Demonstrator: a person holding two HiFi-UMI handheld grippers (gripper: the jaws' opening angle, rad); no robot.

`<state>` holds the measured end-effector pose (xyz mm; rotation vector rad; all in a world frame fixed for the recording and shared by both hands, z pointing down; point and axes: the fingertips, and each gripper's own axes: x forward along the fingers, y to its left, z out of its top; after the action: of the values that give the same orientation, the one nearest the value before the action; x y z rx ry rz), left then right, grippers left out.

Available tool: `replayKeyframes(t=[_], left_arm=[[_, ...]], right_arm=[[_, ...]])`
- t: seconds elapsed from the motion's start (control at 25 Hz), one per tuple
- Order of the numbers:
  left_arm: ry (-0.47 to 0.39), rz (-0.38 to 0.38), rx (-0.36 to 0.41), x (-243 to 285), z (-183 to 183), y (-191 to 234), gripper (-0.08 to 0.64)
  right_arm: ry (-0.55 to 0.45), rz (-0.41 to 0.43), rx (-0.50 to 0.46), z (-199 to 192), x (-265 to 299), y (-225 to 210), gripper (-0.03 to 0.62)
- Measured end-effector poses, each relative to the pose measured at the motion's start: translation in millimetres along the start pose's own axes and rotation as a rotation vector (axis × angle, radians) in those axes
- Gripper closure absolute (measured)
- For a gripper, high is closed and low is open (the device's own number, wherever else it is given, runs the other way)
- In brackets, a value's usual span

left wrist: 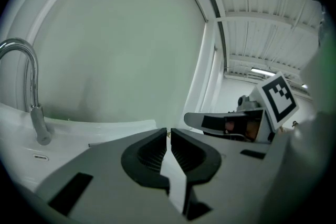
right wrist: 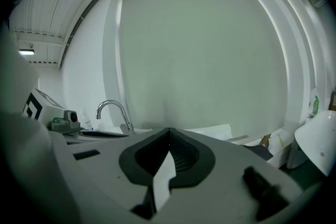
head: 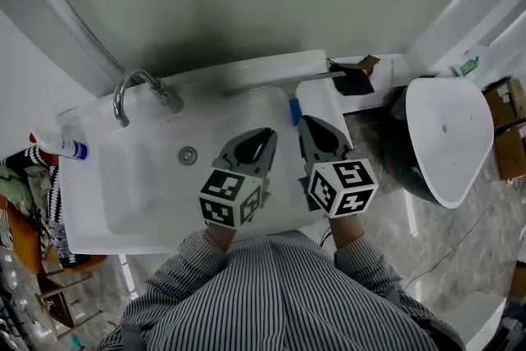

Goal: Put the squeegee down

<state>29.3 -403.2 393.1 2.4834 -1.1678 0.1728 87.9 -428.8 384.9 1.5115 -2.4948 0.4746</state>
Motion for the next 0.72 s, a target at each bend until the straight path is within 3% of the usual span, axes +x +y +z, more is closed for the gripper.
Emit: replayKeyframes(t=[0.28, 0.72], left_arm=[[-0.007, -0.002, 0.030, -8.3, 1.7, -7.1, 0.528], [0.015, 0.044, 0.077, -24.5, -3.6, -9.5, 0.528]], right_arm=[[-0.074, -0.013, -0.015, 5.1, -20.7, 8.7, 0.577], [-0.105, 0.033, -0.042, 3.4, -34.0, 34.2, 0.577]])
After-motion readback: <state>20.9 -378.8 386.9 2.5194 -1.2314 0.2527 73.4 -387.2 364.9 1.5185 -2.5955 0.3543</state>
